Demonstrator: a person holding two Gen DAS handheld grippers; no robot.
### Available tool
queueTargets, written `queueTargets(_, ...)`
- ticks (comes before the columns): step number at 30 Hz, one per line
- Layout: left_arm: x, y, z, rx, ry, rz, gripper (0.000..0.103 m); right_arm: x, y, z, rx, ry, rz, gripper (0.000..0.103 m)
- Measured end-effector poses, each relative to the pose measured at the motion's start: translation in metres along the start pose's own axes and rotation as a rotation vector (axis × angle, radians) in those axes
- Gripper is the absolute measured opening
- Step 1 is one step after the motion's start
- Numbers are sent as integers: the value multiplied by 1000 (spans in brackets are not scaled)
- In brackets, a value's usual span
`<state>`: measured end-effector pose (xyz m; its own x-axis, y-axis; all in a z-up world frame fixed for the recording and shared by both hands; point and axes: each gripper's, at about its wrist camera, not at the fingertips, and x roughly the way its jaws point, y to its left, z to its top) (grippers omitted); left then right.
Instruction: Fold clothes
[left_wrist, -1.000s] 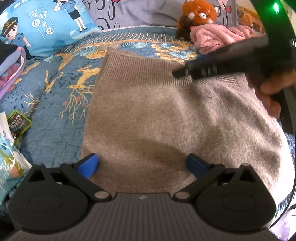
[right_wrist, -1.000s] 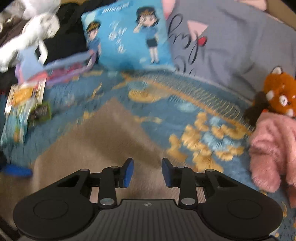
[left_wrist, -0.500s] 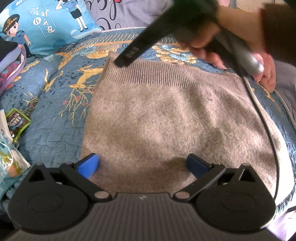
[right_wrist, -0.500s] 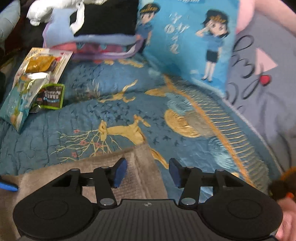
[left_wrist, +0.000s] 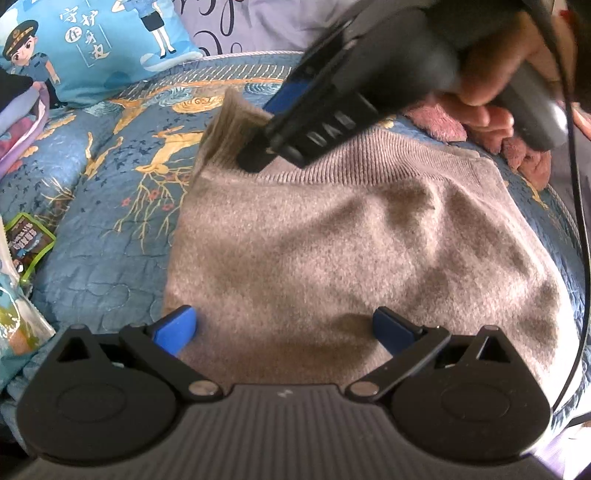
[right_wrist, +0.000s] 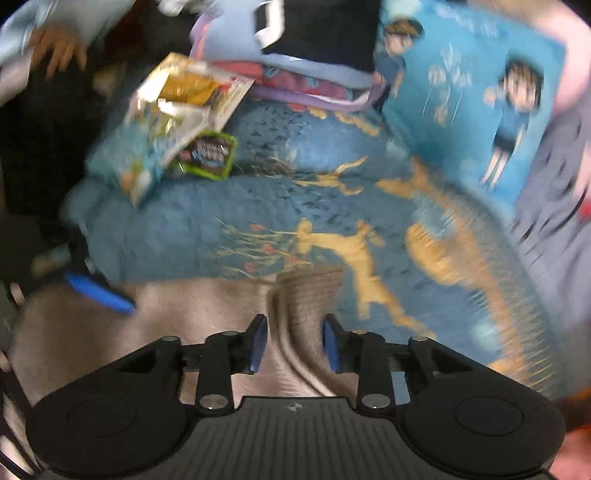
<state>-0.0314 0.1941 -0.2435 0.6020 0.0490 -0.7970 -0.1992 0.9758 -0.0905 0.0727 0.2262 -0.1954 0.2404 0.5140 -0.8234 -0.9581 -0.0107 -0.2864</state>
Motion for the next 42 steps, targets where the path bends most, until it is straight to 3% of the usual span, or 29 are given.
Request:
queueTargets(2, 0, 0, 0, -3, 1, -2, 103, -5, 3, 3, -36, 9, -55, 43)
queueTargets(8, 0, 1, 1, -3, 2, -5, 103, -3, -15, 22, 78, 3, -150, 54)
queueTargets(11, 0, 2, 0, -2, 1, -8, 103, 16, -14, 33, 42, 32, -142, 60)
queueTargets(13, 0, 3, 0, -4, 1, -11, 103, 38, -11, 35, 11, 76, -136, 58)
queueTargets(16, 0, 4, 0, -4, -1, -11, 103, 70, -10, 28, 25, 135, -185, 63)
queueTargets(18, 0, 4, 1, -2, -1, -9, 103, 76, -16, 25, 120, 125, -216, 70)
queueTargets(20, 1, 6, 1, -3, 1, -8, 103, 65, -26, 23, 265, 103, -214, 64)
queueTargets(23, 0, 7, 1, -10, -1, -7, 103, 31, -27, 11, 372, 26, -243, 62)
queueTargets(30, -9, 6, -2, -12, -40, 2, 103, -72, -5, -65, 698, -104, -319, 66)
queueTargets(36, -11, 5, -4, -6, -42, 28, 103, -151, 61, -156, 1000, -172, -361, 71)
queueTargets(42, -13, -6, -8, 35, -47, 93, 103, -185, 128, -230, 1208, -210, -352, 75)
